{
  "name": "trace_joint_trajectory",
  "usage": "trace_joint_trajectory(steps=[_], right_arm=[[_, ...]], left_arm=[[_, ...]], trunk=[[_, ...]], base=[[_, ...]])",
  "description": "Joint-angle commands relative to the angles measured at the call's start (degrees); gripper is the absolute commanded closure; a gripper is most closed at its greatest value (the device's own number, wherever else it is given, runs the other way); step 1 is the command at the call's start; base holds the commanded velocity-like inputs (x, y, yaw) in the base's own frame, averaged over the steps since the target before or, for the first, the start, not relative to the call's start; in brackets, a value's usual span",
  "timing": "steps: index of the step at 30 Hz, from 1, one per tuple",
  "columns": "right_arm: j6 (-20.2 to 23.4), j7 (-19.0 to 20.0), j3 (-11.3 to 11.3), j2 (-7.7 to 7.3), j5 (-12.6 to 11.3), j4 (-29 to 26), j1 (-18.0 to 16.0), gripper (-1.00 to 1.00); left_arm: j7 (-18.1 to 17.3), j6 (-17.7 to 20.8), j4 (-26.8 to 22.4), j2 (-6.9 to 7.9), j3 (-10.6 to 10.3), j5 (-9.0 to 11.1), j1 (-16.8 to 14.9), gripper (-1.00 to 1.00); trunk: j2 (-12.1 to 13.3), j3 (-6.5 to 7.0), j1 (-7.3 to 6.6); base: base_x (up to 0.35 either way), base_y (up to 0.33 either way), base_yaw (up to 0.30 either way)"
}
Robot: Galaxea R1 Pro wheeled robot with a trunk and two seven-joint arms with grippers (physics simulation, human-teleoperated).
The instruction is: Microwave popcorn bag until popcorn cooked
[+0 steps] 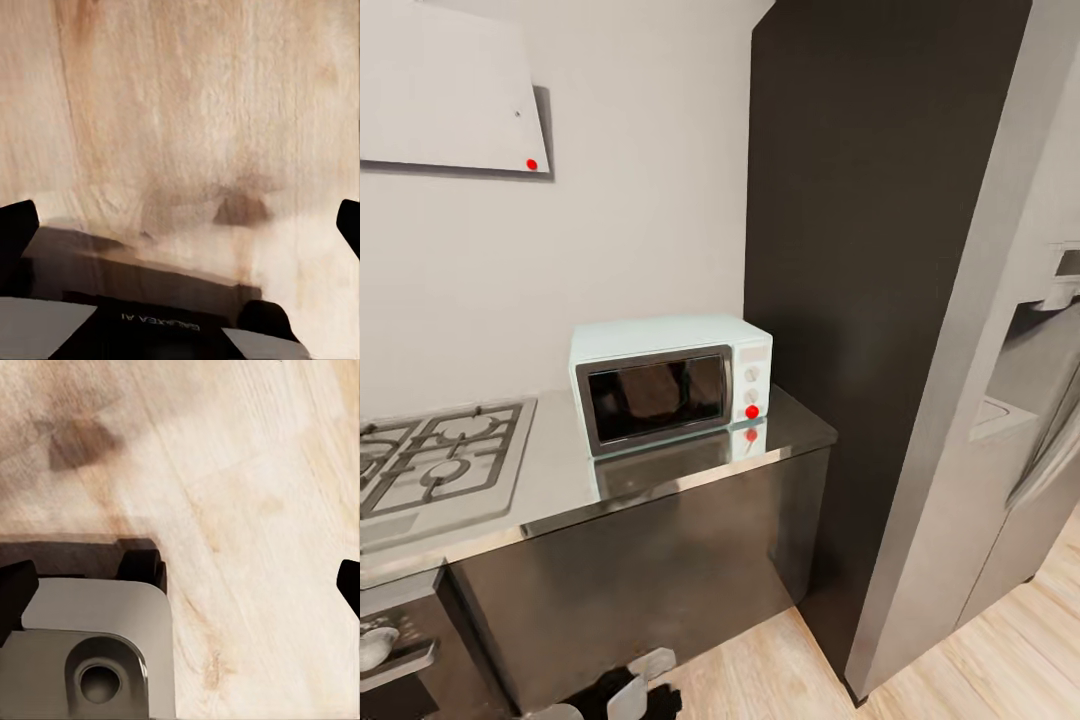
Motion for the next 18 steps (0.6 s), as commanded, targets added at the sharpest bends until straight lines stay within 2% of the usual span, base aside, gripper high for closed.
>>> trace_joint_trajectory(steps=[1,3,5,6,8,9,11,15,18], right_arm=[[0.1,-0.8,-0.5,0.0,0.7,0.0,-0.1,-1.0],[0.1,-2.4,-0.5,0.12,0.9,0.0,-0.1,-1.0],[0.2,-3.5,-0.4,0.2,1.4,-0.2,-0.1,-1.0],[0.2,-3.7,-0.4,0.23,2.6,-0.4,-0.1,-1.0],[0.1,-3.8,-0.5,0.32,4.2,-0.6,-0.1,-1.0],[0.1,-3.8,-0.5,0.37,4.5,-0.6,-0.1,-1.0],[0.1,-3.9,-0.5,1.89,4.9,-1.2,-0.1,-1.0],[0.1,-4.0,-0.4,3.4,5.0,-4.3,-0.1,-1.0],[0.1,-4.0,-0.4,3.84,5.0,-4.6,-0.1,-1.0]], left_arm=[[0.3,-1.5,0.5,0.81,-0.4,0.6,3.8,-1.0],[0.6,-3.6,0.9,2.41,-0.3,0.6,8.3,-1.0],[0.8,-5.2,1.1,5.15,-0.3,1.2,13.8,-1.0],[0.8,-5.9,1.1,6.56,-0.2,3.0,15.7,-1.0],[0.8,-6.3,1.1,7.63,-0.3,6.5,18.1,-1.0],[0.8,-6.3,1.1,7.83,-0.3,8.0,18.6,-1.0],[0.7,-6.5,1.1,7.98,-0.3,9.4,19.0,-1.0],[0.7,-6.5,1.1,8.03,-0.3,9.8,19.1,-1.0],[0.7,-6.5,1.2,8.5,-0.2,9.8,19.1,-1.0]], trunk=[[0.0,-0.05,0.0],[0.0,-0.05,0.0],[0.0,-0.05,0.0],[0.0,-0.05,0.0],[0.0,-0.05,0.0],[0.0,-0.05,0.0],[0.0,-0.05,0.0],[0.0,-0.05,0.0],[0.0,-0.05,0.0]], base=[[0.0,0.0,0.187],[0.0,0.0,0.242],[0.0,0.0,0.285],[0.0,0.0,0.296],[0.0,0.0,0.299],[0.0,0.0,0.3],[0.0,0.0,0.3],[0.0,0.0,0.3],[0.0,0.0,0.3]])
